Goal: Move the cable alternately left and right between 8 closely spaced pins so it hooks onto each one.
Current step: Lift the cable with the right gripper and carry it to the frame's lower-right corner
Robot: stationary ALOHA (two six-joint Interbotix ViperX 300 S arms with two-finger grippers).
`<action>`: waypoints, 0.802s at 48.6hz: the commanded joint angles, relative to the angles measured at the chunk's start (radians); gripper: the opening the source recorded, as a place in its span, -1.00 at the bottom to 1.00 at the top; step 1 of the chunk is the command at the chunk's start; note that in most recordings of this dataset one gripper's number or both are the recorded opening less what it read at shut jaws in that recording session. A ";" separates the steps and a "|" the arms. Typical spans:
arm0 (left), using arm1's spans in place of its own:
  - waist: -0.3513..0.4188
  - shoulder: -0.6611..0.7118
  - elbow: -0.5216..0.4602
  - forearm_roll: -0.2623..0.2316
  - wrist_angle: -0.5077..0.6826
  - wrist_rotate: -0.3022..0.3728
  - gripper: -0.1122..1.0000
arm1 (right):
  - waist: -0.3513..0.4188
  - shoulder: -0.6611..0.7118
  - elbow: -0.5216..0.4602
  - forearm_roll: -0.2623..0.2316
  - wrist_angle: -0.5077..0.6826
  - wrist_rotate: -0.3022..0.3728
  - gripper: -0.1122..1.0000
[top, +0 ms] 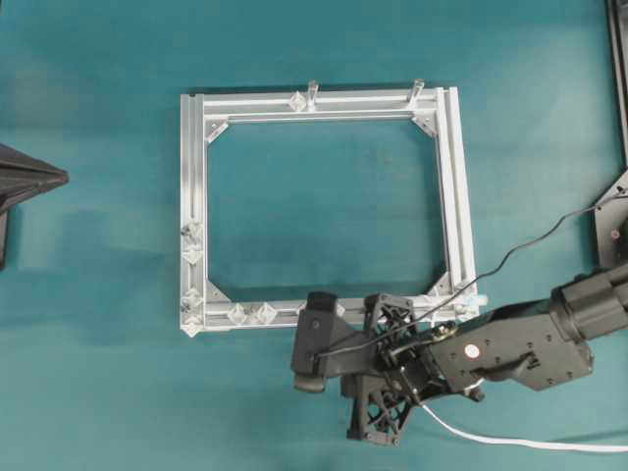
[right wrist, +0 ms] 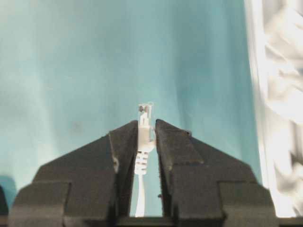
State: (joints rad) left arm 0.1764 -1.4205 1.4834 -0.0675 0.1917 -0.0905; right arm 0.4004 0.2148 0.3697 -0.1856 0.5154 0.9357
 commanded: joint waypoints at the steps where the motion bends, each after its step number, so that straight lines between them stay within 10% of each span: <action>1: -0.002 0.014 -0.029 0.003 -0.005 -0.005 -0.80 | 0.006 -0.049 -0.006 -0.021 0.051 0.055 -0.52; 39: -0.002 0.014 -0.028 0.003 -0.005 -0.005 -0.80 | 0.086 -0.236 0.193 -0.173 0.244 0.939 -0.52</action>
State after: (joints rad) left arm 0.1764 -1.4220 1.4834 -0.0660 0.1917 -0.0890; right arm 0.4740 0.0092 0.5660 -0.3405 0.7348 1.8392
